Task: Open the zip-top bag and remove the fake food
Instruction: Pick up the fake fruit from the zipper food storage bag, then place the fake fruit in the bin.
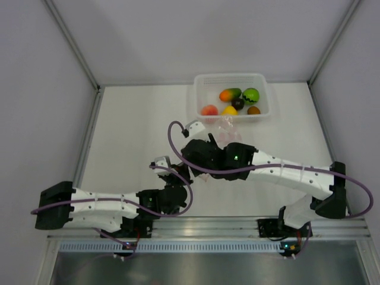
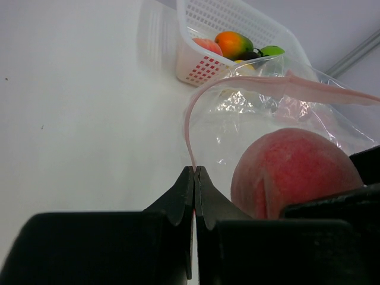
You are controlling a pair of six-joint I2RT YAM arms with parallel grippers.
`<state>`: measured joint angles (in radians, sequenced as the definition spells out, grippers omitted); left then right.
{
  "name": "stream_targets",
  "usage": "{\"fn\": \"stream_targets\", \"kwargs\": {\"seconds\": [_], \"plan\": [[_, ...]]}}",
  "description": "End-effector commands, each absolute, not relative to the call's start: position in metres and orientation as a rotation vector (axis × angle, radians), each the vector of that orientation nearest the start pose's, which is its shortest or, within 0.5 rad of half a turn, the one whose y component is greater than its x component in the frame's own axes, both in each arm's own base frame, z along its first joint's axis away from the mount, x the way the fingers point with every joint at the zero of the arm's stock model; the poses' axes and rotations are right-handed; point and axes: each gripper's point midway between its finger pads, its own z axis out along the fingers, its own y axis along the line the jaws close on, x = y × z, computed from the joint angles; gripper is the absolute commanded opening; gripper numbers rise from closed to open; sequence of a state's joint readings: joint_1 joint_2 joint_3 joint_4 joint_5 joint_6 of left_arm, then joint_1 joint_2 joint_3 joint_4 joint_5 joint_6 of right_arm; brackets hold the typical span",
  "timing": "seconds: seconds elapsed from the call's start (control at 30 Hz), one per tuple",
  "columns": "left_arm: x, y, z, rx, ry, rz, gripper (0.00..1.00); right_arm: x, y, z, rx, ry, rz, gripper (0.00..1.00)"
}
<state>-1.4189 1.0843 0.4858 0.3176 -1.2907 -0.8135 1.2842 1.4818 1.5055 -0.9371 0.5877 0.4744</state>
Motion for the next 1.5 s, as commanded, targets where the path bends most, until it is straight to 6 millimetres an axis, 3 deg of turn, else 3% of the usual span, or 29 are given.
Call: {"fn": "stream_targets", "kwargs": {"seconds": [0.0,0.17,0.4,0.57,0.7,0.9,1.07,1.33,1.47], "plan": [[0.2,-0.244,0.2,-0.383,1.621,-0.533,0.0,0.195,0.312,0.271,-0.574,2.131,0.181,0.0],[0.2,-0.241,0.198,-0.384,1.617,-0.517,0.0,0.193,0.32,0.278,-0.582,2.131,0.229,0.0],[0.202,-0.243,0.195,-0.371,1.635,-0.519,0.0,0.176,0.324,0.312,-0.591,2.113,0.41,0.0],[0.203,-0.242,0.197,-0.377,1.637,-0.536,0.0,0.177,0.311,0.346,-0.548,2.07,0.457,0.0],[0.202,-0.24,0.199,-0.376,1.637,-0.549,0.0,0.194,0.294,0.366,-0.483,2.052,0.421,0.0],[0.199,-0.238,0.199,-0.375,1.647,-0.581,0.0,0.235,0.266,0.395,-0.336,2.0,0.382,0.0],[0.195,-0.234,0.2,-0.35,1.687,-0.586,0.0,0.293,0.223,0.394,-0.171,2.005,0.254,0.0],[0.201,-0.198,0.234,-0.315,1.684,-0.493,0.0,0.379,0.181,0.374,-0.035,2.033,0.117,0.0],[0.213,-0.173,0.268,-0.304,1.671,-0.444,0.0,0.419,0.176,0.346,-0.01,2.078,0.067,0.0]]}}
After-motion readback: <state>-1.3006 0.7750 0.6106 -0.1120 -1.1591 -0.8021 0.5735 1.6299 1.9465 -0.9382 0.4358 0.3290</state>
